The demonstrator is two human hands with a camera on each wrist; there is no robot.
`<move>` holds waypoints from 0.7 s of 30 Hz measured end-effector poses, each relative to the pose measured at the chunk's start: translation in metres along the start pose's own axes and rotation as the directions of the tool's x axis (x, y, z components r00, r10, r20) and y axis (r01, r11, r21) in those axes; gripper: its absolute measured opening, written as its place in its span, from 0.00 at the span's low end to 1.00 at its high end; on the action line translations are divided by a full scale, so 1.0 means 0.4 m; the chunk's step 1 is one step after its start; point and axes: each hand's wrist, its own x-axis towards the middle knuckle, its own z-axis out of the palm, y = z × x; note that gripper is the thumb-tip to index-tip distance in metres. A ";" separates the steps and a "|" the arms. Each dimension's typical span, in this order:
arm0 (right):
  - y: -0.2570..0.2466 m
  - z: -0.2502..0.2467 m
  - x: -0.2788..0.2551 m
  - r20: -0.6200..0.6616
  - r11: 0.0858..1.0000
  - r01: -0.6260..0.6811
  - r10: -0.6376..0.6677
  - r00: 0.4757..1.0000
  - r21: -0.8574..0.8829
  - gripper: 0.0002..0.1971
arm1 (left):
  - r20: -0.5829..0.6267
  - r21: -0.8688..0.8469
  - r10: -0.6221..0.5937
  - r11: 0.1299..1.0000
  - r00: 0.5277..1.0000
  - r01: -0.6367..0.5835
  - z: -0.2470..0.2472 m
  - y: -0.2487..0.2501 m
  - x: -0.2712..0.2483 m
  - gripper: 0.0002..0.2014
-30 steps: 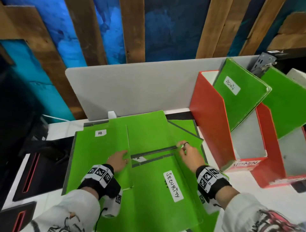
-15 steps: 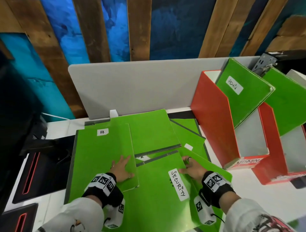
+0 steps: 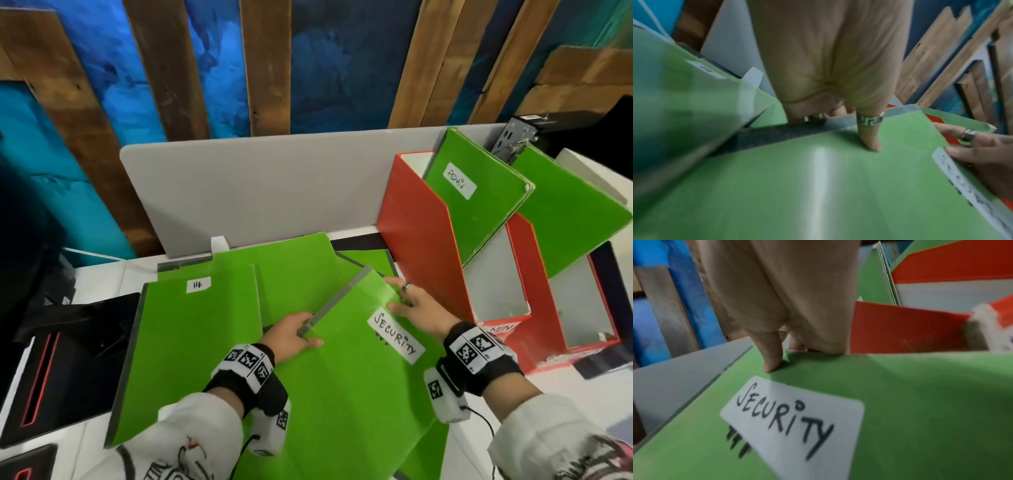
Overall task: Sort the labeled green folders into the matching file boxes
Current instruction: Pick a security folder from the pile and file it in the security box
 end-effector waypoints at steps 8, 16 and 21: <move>-0.055 -0.065 0.000 -0.463 0.895 0.087 -0.307 0.831 -0.437 0.16 | -0.321 -0.467 -0.020 0.873 0.947 -0.140 -0.037 0.020 -0.019 0.23; -0.032 -0.087 0.011 -0.547 0.875 0.191 -0.435 0.715 -0.446 0.23 | -0.554 -0.673 -0.146 0.658 0.819 -0.338 -0.126 0.023 -0.018 0.34; 0.000 -0.045 0.041 -0.448 0.923 0.188 -0.333 0.830 -0.336 0.22 | -0.682 -0.637 -0.175 0.618 0.710 -0.460 -0.212 0.012 -0.028 0.34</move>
